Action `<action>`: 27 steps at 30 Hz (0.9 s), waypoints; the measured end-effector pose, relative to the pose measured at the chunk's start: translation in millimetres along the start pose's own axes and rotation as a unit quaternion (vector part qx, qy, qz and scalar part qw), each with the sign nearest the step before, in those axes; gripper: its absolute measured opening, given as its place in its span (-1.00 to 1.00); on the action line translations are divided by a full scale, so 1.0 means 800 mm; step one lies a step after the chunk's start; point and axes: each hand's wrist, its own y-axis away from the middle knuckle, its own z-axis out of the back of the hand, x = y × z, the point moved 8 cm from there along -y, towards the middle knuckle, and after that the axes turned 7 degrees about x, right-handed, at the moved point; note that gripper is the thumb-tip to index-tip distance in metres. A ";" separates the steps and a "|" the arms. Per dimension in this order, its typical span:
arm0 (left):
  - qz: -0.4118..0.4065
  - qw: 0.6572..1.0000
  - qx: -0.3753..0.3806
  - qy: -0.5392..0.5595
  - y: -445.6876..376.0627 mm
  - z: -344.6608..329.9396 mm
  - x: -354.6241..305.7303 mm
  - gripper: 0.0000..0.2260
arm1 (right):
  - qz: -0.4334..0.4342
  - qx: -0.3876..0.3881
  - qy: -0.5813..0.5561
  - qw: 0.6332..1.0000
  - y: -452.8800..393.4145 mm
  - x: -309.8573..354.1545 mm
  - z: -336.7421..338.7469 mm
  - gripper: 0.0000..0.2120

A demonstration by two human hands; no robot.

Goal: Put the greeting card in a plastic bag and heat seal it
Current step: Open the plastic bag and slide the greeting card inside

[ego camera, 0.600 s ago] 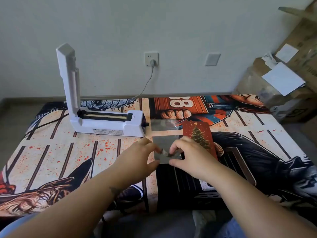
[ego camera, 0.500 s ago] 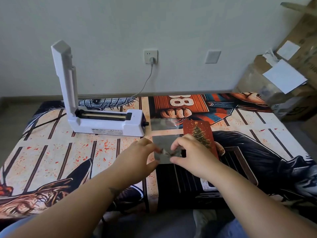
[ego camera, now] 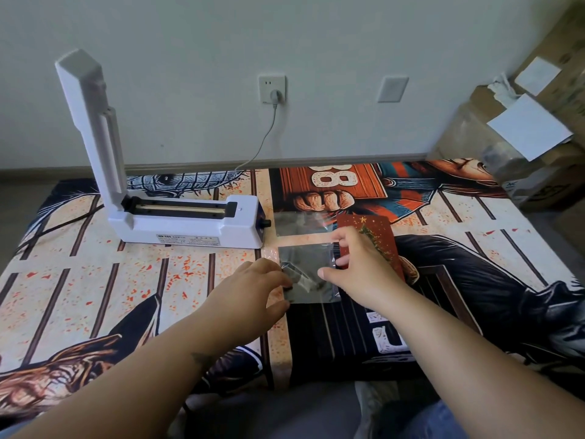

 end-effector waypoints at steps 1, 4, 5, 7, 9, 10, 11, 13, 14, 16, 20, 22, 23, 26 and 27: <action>-0.003 1.000 0.000 -0.001 0.000 -0.001 0.000 -0.66 | -0.001 -0.003 -0.006 1.000 -0.001 -0.001 0.000 -0.47; -0.012 1.000 0.005 -0.005 0.000 -0.002 -0.001 -0.67 | -0.010 -0.019 -0.048 0.999 -0.005 -0.004 0.003 -0.33; -0.016 1.000 0.008 -0.005 0.000 -0.003 -0.002 -0.68 | -0.020 -0.027 -0.069 0.997 -0.006 -0.007 0.005 -0.29; -0.023 1.000 0.017 -0.002 0.000 -0.004 -0.003 -0.68 | -0.045 -0.048 -0.116 0.991 -0.007 -0.015 0.007 -0.21; -0.033 0.999 0.026 0.003 0.002 -0.005 -0.005 -0.69 | -0.065 -0.071 -0.161 0.982 -0.008 -0.023 0.010 -0.14; -0.040 0.999 0.028 0.006 0.002 -0.006 -0.006 -0.70 | -0.072 -0.079 -0.180 0.978 -0.009 -0.027 0.011 -0.13; -0.047 0.998 0.029 0.010 0.003 -0.006 -0.007 -0.71 | -0.081 -0.085 -0.197 0.973 -0.010 -0.031 0.011 -0.12; -0.057 0.998 0.029 0.015 0.004 -0.006 -0.010 -0.75 | -0.101 -0.094 -0.228 0.964 -0.011 -0.038 0.013 -0.13; -0.060 0.998 0.027 0.019 0.004 -0.005 -0.012 -0.76 | -0.109 -0.101 -0.238 0.960 -0.012 -0.041 0.014 -0.15; -0.066 0.997 0.024 0.028 0.004 -0.004 -0.014 -0.80 | -0.116 -0.112 -0.249 0.955 -0.012 -0.043 0.017 -0.18; -0.071 0.996 0.014 0.054 0.003 0.002 -0.018 -0.89 | -0.121 -0.106 -0.251 0.955 -0.011 -0.040 0.015 -0.38; -0.058 0.995 0.013 0.079 0.002 0.005 -0.018 -0.92 | -0.113 -0.095 -0.243 0.959 -0.010 -0.036 0.014 -0.57; -0.047 0.994 0.011 0.096 0.002 0.008 -0.017 -0.92 | -0.106 -0.091 -0.238 0.961 -0.010 -0.033 0.013 -0.68; -0.009 0.990 -0.014 0.139 0.000 0.016 -0.009 -0.88 | -0.099 -0.093 -0.231 0.963 -0.006 -0.027 0.015 -0.95; 0.006 0.988 -0.027 0.153 -0.001 0.019 -0.005 -0.84 | -0.099 -0.096 -0.236 0.962 -0.005 -0.025 0.016 -0.93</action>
